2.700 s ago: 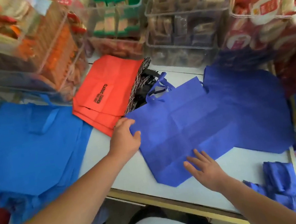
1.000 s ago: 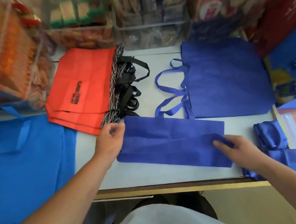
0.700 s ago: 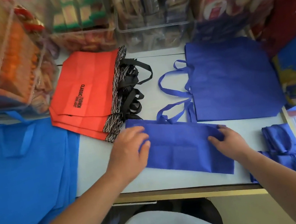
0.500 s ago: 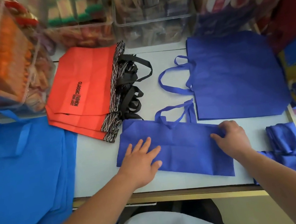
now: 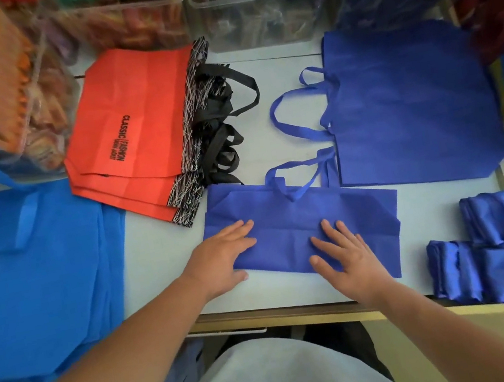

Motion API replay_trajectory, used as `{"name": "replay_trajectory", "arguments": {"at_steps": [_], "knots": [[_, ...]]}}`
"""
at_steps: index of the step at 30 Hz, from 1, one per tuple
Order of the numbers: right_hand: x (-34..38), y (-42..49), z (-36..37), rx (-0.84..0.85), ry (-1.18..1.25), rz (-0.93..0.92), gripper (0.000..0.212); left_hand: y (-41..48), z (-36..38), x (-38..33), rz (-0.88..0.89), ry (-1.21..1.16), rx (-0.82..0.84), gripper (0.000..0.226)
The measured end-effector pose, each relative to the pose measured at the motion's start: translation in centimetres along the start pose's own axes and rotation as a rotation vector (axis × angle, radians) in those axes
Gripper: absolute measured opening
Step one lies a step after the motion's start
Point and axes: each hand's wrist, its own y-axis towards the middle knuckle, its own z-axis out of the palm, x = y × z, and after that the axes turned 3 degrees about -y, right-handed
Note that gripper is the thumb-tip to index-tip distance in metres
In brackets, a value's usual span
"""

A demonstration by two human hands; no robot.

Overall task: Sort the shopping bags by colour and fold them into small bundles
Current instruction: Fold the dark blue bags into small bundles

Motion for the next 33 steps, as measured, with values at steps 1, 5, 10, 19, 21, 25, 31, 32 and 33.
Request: {"name": "replay_trajectory", "arguments": {"at_steps": [1,5,10,19,21,25,31,32,33], "knots": [[0.0,-0.1,-0.5,0.019,0.066,0.012,0.058,-0.2,0.1,0.3,0.008,-0.026,-0.006,0.063],[0.0,0.0,-1.6,0.092,0.15,0.024,0.063,-0.4,0.9,1.1,0.08,-0.058,-0.108,0.022],[0.1,-0.9,-1.7,0.152,-0.251,-0.086,0.086,-1.3,-0.6,-0.7,-0.07,0.006,0.041,0.039],[-4.0,-2.8,-7.7,0.01,-0.045,0.112,0.03,-2.8,-2.4,-0.9,-0.109,-0.017,0.204,0.025],[-4.7,-2.1,-7.6,-0.137,0.061,0.184,0.035,-2.3,-2.2,-1.7,-0.124,0.002,0.136,0.034],[-4.3,0.0,-6.9,-0.292,0.153,0.234,0.04,-1.4,-1.5,-3.1,-0.106,0.269,-0.043,0.052],[-3.3,3.3,-6.6,-0.309,-0.018,0.318,0.051,0.5,0.4,-4.7,0.302,0.401,-0.345,0.02],[-3.2,3.3,-6.5,-0.312,-0.061,0.351,0.053,0.8,0.8,-5.0,0.321,0.386,-0.291,0.035],[-3.2,3.2,-6.2,-0.327,-0.093,0.393,0.056,1.0,1.1,-5.2,0.302,0.382,-0.228,0.046]]}}
